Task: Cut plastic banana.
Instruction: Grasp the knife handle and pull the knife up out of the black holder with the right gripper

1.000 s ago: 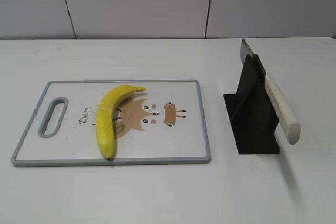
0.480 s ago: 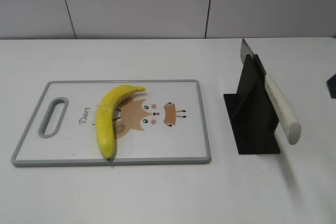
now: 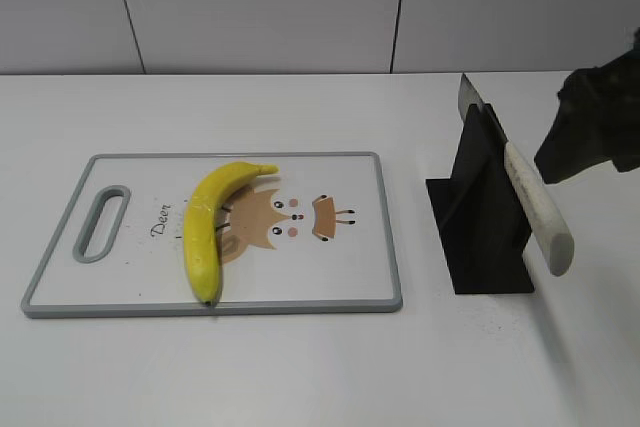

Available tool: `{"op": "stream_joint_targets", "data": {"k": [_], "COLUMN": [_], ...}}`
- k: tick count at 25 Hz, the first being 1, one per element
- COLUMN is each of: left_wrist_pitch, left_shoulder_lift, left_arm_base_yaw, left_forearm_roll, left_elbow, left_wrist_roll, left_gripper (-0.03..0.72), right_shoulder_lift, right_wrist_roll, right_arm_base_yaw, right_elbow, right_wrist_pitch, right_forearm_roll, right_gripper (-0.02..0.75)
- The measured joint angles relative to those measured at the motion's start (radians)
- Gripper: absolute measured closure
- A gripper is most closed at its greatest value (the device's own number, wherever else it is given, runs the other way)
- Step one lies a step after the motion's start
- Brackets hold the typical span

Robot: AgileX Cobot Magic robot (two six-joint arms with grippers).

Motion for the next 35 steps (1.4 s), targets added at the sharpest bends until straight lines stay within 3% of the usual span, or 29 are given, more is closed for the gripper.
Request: {"op": "stream_joint_targets", "data": {"k": [7, 13, 18, 21, 25, 35], "left_wrist_pitch": [0.0, 0.0, 0.0, 0.0, 0.0, 0.0], "left_shoulder_lift": [0.0, 0.0, 0.0, 0.0, 0.0, 0.0], "left_arm_base_yaw": [0.0, 0.0, 0.0, 0.0, 0.0, 0.0], "left_forearm_roll": [0.0, 0.0, 0.0, 0.0, 0.0, 0.0], "left_elbow": [0.0, 0.0, 0.0, 0.0, 0.0, 0.0], "left_wrist_roll": [0.0, 0.0, 0.0, 0.0, 0.0, 0.0], "left_gripper": [0.14, 0.14, 0.14, 0.141, 0.142, 0.141], "right_shoulder_lift": [0.158, 0.294, 0.368, 0.382, 0.382, 0.419], "right_wrist_roll": [0.045, 0.115, 0.123, 0.126, 0.122, 0.119], "right_arm_base_yaw": [0.0, 0.002, 0.002, 0.002, 0.003, 0.003], "right_elbow": [-0.055, -0.073, -0.079, -0.079, -0.086, -0.17], "right_wrist_pitch": [0.003, 0.003, 0.002, -0.009, -0.01, 0.101], "right_forearm_roll": [-0.005, -0.086, -0.081, -0.056, -0.05, -0.053], "right_gripper": [0.189, 0.246, 0.262, 0.334, 0.545, 0.54]}}
